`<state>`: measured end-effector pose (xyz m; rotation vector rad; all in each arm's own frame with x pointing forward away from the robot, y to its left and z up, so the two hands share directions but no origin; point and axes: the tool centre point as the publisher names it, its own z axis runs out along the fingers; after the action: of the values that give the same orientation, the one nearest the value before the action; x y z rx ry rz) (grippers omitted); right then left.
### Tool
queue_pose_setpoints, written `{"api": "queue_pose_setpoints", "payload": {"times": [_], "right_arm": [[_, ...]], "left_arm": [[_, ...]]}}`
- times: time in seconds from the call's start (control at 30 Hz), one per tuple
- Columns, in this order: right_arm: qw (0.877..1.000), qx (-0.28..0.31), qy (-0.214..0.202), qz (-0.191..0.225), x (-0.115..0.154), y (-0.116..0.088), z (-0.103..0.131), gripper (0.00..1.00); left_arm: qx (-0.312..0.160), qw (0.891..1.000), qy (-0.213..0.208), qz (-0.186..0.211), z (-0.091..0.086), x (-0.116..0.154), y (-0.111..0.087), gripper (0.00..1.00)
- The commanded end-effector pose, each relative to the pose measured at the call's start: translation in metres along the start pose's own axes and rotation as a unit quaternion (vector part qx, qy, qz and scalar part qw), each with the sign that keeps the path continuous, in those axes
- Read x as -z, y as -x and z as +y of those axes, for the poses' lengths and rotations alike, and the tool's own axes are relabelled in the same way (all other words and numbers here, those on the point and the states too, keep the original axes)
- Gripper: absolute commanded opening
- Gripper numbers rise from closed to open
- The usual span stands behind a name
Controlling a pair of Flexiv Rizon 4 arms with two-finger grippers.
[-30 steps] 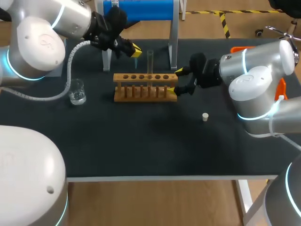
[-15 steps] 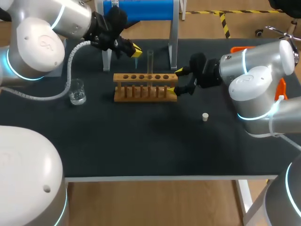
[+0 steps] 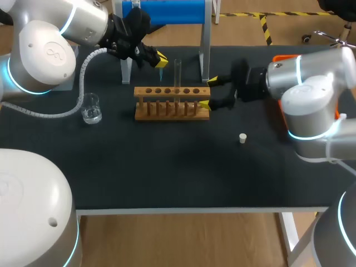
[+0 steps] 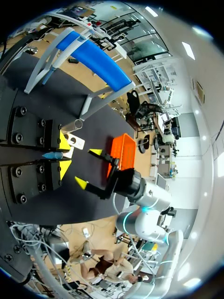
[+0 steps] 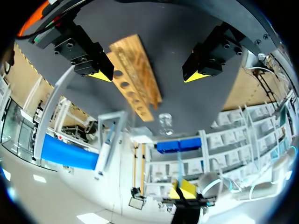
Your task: Invert the test tube, pick up the pipette, mount the tip to pipette, aspirate from beaker and dispense into the tube, eject the tip, return the pipette, and cap with the stopper.
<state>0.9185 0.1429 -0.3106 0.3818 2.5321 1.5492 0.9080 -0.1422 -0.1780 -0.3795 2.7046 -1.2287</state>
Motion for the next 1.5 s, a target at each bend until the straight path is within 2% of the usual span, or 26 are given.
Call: {"api": "queue_pose_setpoints", "payload": {"times": [0.03, 0.33, 0.73, 1.03, 1.5], "right_arm": [[0.999, 0.006, 0.051, 0.017, 0.037, -0.010, 0.007, 1.00], [0.985, 0.032, 0.147, 0.086, 0.050, -0.034, 0.040, 1.00], [0.965, 0.058, 0.220, 0.130, 0.036, -0.056, 0.078, 1.00], [0.957, 0.077, 0.233, 0.155, 0.018, -0.063, 0.102, 1.00], [0.959, 0.058, 0.211, 0.180, -0.022, -0.063, 0.123, 1.00]], "left_arm": [[0.000, 1.000, 0.003, 0.001, -0.001, 0.001, 0.001, 0.00], [0.000, 1.000, 0.003, 0.001, -0.001, 0.001, 0.001, 0.00], [0.000, 1.000, 0.003, 0.001, -0.001, 0.001, 0.001, 0.00], [0.000, 1.000, 0.003, 0.001, -0.001, 0.001, 0.001, 0.00], [0.000, 1.000, 0.003, 0.001, -0.001, 0.001, 0.001, 0.00]]}}
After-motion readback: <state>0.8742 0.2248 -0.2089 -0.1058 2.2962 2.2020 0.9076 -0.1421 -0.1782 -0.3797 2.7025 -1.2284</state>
